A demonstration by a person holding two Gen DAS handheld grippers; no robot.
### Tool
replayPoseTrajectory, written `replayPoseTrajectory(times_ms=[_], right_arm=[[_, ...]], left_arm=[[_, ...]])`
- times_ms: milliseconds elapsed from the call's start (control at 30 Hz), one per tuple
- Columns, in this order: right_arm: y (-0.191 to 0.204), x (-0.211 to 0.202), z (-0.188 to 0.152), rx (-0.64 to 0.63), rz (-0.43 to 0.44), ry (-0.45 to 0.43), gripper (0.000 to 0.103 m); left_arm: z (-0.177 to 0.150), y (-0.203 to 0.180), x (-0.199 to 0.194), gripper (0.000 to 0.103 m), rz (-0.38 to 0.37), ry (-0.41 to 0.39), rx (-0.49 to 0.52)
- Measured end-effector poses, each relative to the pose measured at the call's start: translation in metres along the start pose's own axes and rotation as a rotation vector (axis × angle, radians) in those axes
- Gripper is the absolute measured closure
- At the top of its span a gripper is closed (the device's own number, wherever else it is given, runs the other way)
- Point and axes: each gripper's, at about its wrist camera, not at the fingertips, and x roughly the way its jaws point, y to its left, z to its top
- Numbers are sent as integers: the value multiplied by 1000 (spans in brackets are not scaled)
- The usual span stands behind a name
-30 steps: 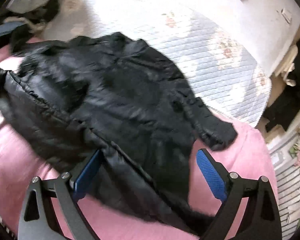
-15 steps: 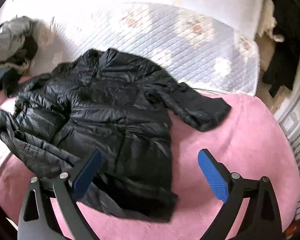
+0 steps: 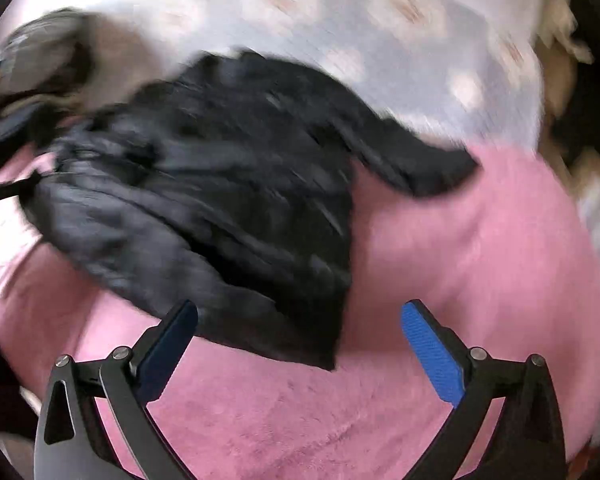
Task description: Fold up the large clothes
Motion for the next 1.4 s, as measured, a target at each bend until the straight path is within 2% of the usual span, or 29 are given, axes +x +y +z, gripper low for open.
replayPoseTrajectory(times_ms=[33, 67, 100, 133, 167, 200, 267, 400, 467, 567, 633, 700, 733, 767, 800, 833, 867, 900, 967, 1067, 1133, 1233, 1400], right_arm=[[-2, 9, 0, 24, 13, 37, 3], [-3, 10, 1, 34, 31, 28, 9], [-7, 3, 3, 63, 67, -14, 35], [-11, -4, 6, 100, 124, -56, 88], [-14, -6, 9, 123, 183, -71, 101], [-15, -9, 13, 134, 200, -87, 100], [-16, -15, 27, 132, 176, -142, 100], [-21, -18, 71, 125, 133, -233, 100], [-21, -2, 92, 108, 121, -217, 100], [-11, 49, 109, 76, 74, -140, 100], [-4, 75, 108, 80, 58, -63, 100], [1, 90, 106, 76, 55, -19, 98], [3, 93, 105, 63, 39, -10, 89], [4, 92, 104, 55, 14, -9, 83], [3, 90, 104, 55, -15, -14, 61], [0, 86, 104, 69, -45, -31, 26], [-2, 83, 103, 82, -53, -49, 13], [-7, 73, 101, 106, -48, -91, 7], [-13, 60, 102, 137, -22, -118, 7], [-15, 37, 102, 168, 4, -159, 7], [-10, 22, 98, 150, 38, -176, 7], [9, 1, 85, 84, 100, -185, 7], [57, -8, 61, -22, 165, -156, 7]], left_arm=[[1, 1, -5, 99, -7, -22, -16], [2, 1, -11, 99, -1, -48, -18], [3, -2, -21, 99, 21, -91, -7], [5, -5, -31, 100, 32, -126, 6], [9, -9, -40, 100, 36, -159, 23], [15, -14, -53, 100, 40, -206, 51], [29, -22, -66, 100, 67, -260, 90], [58, -24, -51, 99, 135, -254, 146], [64, -22, -22, 99, 179, -205, 171], [57, -11, 29, 98, 193, -59, 149], [48, -4, 53, 91, 206, 5, 142], [41, 1, 63, 79, 232, 34, 147], [39, 2, 61, 75, 237, 34, 140], [38, 3, 58, 64, 246, 25, 138], [39, 3, 52, 51, 257, 6, 145], [37, 1, 47, 44, 267, -13, 152], [38, 0, 41, 26, 271, -34, 154], [40, 1, 34, 15, 258, -60, 153], [43, 3, 23, 11, 236, -103, 146], [44, 2, 0, 11, 261, -169, 148], [39, -4, -16, 11, 233, -190, 160], [25, -22, -40, 11, 150, -210, 191], [4, -45, -51, 11, -33, -140, 141]])
